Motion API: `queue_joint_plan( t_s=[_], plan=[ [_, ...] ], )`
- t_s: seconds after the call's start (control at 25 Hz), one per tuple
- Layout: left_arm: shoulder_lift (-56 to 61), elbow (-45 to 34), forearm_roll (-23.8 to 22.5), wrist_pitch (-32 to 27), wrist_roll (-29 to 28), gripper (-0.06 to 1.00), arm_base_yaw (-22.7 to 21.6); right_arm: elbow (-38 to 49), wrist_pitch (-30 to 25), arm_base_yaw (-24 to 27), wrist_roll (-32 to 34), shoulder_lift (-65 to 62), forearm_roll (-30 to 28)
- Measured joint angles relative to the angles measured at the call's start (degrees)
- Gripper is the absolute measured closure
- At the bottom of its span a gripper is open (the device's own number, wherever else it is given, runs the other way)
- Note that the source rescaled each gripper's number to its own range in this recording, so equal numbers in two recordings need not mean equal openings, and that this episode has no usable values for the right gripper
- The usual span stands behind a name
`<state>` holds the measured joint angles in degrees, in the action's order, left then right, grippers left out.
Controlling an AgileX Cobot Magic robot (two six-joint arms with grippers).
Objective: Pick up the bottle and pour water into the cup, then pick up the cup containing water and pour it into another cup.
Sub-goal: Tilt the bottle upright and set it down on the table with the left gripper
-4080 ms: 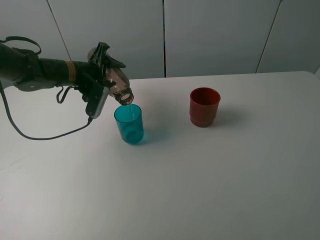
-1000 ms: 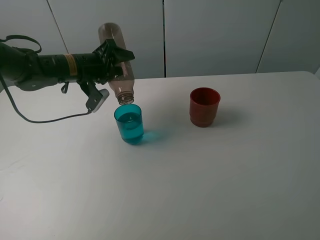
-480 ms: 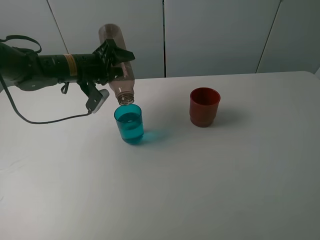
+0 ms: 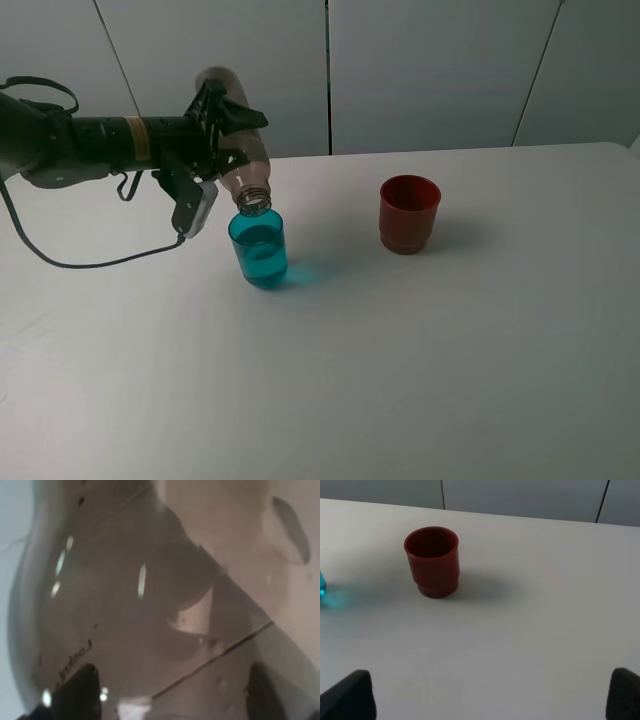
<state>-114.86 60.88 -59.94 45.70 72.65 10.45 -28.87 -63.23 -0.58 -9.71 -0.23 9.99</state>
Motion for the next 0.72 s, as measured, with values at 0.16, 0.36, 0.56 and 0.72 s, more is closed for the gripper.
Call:
queue_joint_plan(
  t_s=[0.16,0.36,0.56,0.72],
  plan=[
    [1.67,-0.22,-0.16,-0.1,-11.56,0.92,-0.14,0.0,0.0,0.0,0.0,0.0,0.0],
    [2.84,-0.22,-0.63,-0.54,-26.86,0.92,-0.14,0.0,0.0,0.0,0.0,0.0,0.0],
    [4.71,-0.22,-1.51,-2.36,-44.77,0.92,-1.09,0.0,0.0,0.0,0.0,0.0,0.0],
    [6.64,-0.22,-2.85,-2.62,-61.98,0.92,-3.37,0.0,0.0,0.0,0.0,0.0,0.0]
  ],
)
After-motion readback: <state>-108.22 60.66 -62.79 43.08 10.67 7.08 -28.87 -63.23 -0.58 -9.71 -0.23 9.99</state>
